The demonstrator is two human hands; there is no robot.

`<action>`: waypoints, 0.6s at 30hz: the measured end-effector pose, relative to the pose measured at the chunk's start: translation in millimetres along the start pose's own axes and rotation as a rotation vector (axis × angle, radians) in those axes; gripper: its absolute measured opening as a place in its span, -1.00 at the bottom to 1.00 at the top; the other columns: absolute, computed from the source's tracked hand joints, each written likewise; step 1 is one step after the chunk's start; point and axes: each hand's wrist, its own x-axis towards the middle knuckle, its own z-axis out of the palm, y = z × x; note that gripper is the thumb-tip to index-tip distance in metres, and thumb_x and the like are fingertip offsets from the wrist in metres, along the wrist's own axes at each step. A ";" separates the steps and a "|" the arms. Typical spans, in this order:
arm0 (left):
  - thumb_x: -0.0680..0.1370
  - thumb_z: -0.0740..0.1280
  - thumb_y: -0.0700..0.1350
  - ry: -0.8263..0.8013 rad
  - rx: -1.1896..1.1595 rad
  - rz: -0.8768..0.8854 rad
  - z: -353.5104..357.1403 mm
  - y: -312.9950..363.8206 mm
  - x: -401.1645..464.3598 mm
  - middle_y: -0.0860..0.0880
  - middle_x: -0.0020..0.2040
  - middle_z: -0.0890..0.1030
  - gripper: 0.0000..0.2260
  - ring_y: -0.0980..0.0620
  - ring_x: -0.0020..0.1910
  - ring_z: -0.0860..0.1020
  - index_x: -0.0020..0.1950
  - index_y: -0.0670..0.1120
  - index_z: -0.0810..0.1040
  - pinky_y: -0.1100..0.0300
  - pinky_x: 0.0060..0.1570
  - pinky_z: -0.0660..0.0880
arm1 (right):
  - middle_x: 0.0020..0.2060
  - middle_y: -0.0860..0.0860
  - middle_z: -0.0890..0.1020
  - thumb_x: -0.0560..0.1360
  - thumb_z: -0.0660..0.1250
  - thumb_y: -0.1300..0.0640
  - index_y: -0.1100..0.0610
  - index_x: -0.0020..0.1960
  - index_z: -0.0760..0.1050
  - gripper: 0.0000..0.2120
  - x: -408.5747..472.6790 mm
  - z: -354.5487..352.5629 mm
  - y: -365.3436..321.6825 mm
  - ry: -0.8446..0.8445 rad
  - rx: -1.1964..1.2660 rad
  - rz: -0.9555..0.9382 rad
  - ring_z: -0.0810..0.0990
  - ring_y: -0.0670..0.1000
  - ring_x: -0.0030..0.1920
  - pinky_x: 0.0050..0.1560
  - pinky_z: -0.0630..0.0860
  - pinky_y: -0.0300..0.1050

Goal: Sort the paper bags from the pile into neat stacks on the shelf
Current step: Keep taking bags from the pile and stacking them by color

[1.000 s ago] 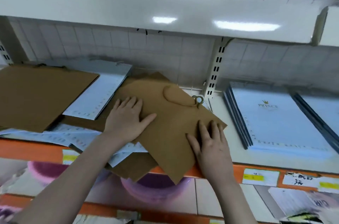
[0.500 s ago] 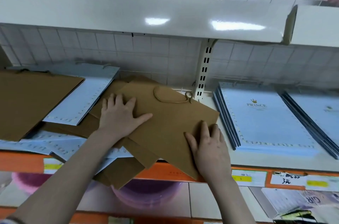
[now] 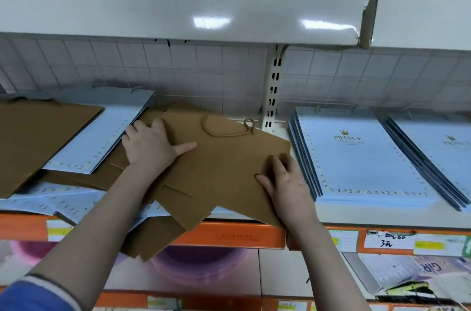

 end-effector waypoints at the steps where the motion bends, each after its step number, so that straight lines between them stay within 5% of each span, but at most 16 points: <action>1: 0.31 0.30 0.42 0.035 -0.037 -0.013 -1.8 -0.7 1.4 -0.32 0.22 0.38 -0.17 -0.28 0.23 0.34 0.27 -0.22 0.36 -0.07 0.20 0.31 | 0.42 0.14 0.22 0.57 0.13 -0.14 0.15 0.45 0.24 -0.45 0.3 -0.9 1.3 0.008 -0.008 0.013 0.27 0.13 0.40 0.34 0.26 -0.06; 9: 0.35 0.48 0.14 0.235 -0.282 -0.045 -12.1 -3.6 5.4 -0.31 0.15 0.42 -0.33 -0.29 0.18 0.36 0.29 -0.23 0.39 -0.08 0.12 0.36 | 0.22 0.12 0.40 0.58 0.05 -0.19 0.17 0.37 0.23 -0.46 -4.2 -5.1 -2.3 0.030 -0.058 0.117 0.45 0.13 0.18 0.08 0.39 -0.06; 18: 0.36 0.52 -0.02 0.354 -0.668 -0.084 -16.0 -21.0 9.1 -0.24 0.16 0.48 -0.46 -0.20 0.21 0.39 0.24 -0.18 0.43 -0.02 0.02 0.40 | 0.24 0.13 0.40 0.56 0.14 -0.18 0.17 0.48 0.09 -0.35 -5.0 -17.4 -15.7 0.081 0.113 0.178 0.44 0.16 0.21 0.12 0.38 -0.02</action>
